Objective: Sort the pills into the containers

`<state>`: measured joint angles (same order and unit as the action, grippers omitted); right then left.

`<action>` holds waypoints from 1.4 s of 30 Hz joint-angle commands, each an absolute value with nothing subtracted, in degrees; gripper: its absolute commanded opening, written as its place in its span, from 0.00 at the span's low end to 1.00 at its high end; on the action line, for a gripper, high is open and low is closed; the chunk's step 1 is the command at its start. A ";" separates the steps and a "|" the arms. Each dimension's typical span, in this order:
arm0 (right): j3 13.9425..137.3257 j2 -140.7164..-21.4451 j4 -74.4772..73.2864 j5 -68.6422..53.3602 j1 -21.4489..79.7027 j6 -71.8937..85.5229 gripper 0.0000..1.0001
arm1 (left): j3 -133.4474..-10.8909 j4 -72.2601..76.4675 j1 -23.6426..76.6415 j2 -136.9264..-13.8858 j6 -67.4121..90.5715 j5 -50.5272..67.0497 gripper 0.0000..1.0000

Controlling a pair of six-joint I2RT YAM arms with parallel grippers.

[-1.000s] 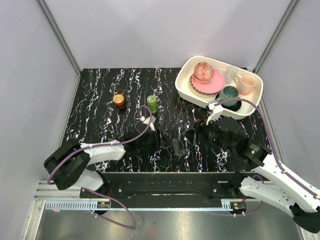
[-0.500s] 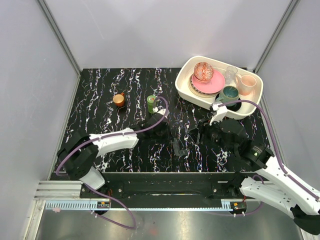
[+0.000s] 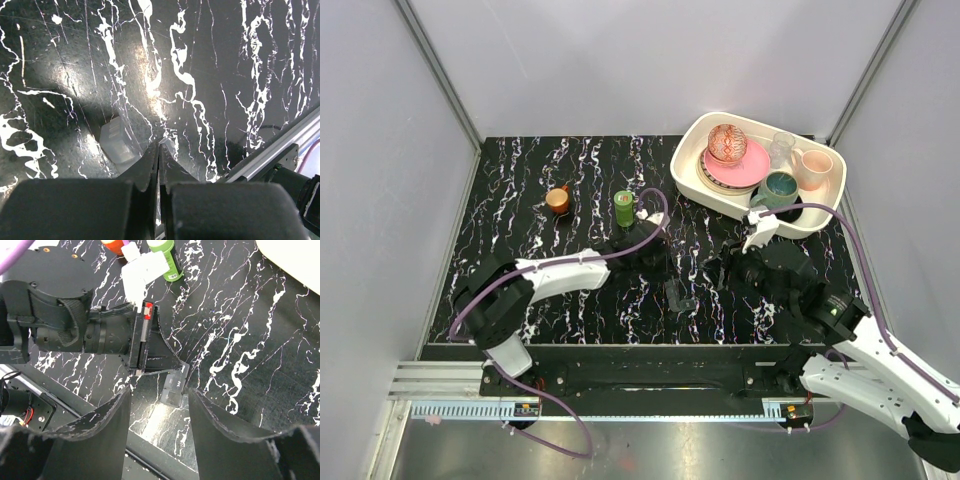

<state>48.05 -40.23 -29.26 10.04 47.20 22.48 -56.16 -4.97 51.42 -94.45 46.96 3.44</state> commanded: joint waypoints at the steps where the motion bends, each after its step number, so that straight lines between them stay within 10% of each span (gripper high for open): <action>1: 47.64 -39.20 -28.91 11.86 46.93 21.80 0.54 | -59.58 -3.78 51.68 -97.55 46.41 4.75 0.00; 35: 47.37 -41.22 -28.04 10.46 46.93 20.83 0.51 | -41.74 2.74 51.77 -81.75 48.52 0.44 0.00; 37: 47.02 -42.18 -28.12 7.48 46.93 20.22 0.47 | -42.97 0.54 51.68 -79.56 47.90 -1.92 0.00; 42: 45.71 -49.20 -28.30 -4.19 46.93 21.35 0.02 | -42.19 -6.49 51.68 -73.31 48.25 -7.02 0.00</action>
